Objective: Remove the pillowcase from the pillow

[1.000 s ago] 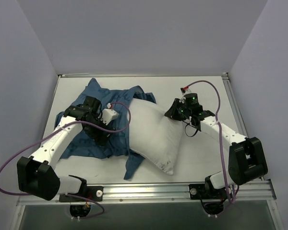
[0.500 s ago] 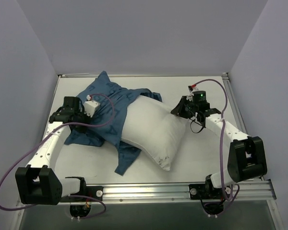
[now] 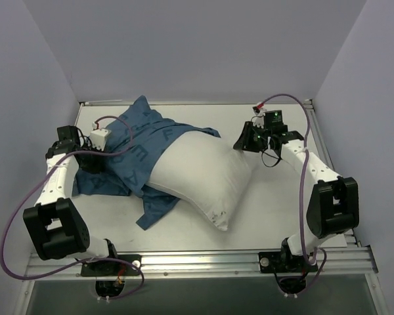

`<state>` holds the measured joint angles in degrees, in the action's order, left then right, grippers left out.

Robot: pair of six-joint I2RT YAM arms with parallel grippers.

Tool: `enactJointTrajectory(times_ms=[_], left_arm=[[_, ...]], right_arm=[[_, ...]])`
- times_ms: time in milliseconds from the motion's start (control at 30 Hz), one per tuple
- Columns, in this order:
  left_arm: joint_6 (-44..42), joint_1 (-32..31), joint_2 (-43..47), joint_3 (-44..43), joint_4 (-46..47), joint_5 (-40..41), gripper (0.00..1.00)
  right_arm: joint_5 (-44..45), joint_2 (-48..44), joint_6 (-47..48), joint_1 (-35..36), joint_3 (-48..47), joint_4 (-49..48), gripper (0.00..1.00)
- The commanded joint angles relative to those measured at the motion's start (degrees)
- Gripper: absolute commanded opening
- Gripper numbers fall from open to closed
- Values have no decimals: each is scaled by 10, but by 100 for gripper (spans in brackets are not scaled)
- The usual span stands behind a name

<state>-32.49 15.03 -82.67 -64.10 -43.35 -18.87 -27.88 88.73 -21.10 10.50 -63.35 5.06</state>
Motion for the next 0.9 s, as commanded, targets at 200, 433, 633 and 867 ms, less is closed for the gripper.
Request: enactJointTrajectory(times_ms=[200, 433, 633, 867], left_arm=[[56, -111, 114, -7, -1, 7, 2], [79, -113, 129, -7, -13, -3, 2], [83, -115, 133, 0, -14, -3, 2], [92, -116, 137, 2, -9, -4, 2]], right_arm=[[258, 16, 150, 81, -301, 220, 60], [337, 23, 56, 313, -309, 228, 58], [339, 97, -34, 414, -213, 196, 25], [389, 194, -27, 392, -156, 230, 0]])
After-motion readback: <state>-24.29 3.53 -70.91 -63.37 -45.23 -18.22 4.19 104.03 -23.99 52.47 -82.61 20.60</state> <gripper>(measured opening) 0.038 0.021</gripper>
